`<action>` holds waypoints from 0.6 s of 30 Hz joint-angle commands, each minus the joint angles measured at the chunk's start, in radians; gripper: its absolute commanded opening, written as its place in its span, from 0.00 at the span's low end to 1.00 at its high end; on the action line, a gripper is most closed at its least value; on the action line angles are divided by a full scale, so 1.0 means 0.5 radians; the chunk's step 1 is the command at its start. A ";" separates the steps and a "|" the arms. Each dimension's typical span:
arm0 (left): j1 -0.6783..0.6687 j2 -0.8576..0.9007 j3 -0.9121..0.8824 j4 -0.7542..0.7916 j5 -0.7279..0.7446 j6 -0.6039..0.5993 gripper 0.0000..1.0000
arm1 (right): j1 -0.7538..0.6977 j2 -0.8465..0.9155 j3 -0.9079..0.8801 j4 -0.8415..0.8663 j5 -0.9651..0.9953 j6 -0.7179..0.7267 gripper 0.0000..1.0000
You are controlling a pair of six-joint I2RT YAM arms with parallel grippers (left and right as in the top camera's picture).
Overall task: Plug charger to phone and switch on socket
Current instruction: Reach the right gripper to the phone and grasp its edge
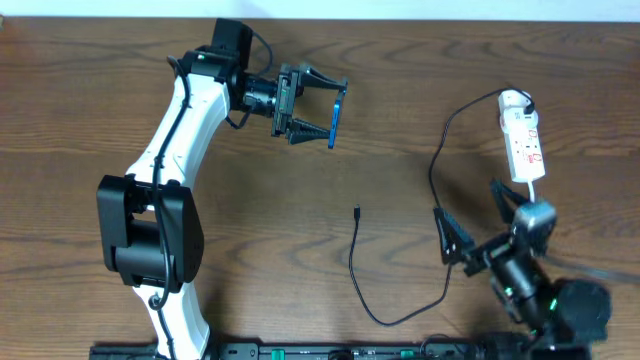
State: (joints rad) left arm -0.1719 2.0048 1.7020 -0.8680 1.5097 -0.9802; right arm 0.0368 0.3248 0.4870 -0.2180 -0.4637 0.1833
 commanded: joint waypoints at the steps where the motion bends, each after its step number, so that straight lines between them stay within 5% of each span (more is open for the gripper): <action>1: 0.006 -0.064 0.009 -0.002 0.103 -0.002 0.63 | -0.007 0.414 0.389 -0.239 -0.120 -0.146 0.99; 5: 0.006 -0.064 0.009 -0.002 0.098 -0.002 0.63 | -0.007 0.816 0.654 -0.268 -0.971 -0.018 0.99; 8: 0.006 -0.064 0.009 -0.002 0.098 -0.002 0.62 | 0.001 1.003 0.674 0.014 -1.501 0.191 0.99; 14: 0.006 -0.064 0.009 -0.002 0.099 -0.002 0.63 | 0.169 1.175 0.676 0.452 -1.508 0.845 0.99; 18: 0.006 -0.064 0.009 -0.002 0.098 -0.002 0.63 | 0.418 1.200 0.767 0.320 -1.122 0.945 0.96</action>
State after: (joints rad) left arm -0.1719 2.0048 1.7020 -0.8673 1.5097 -0.9836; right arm 0.1734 0.9165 0.8108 0.0025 -1.1351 0.5591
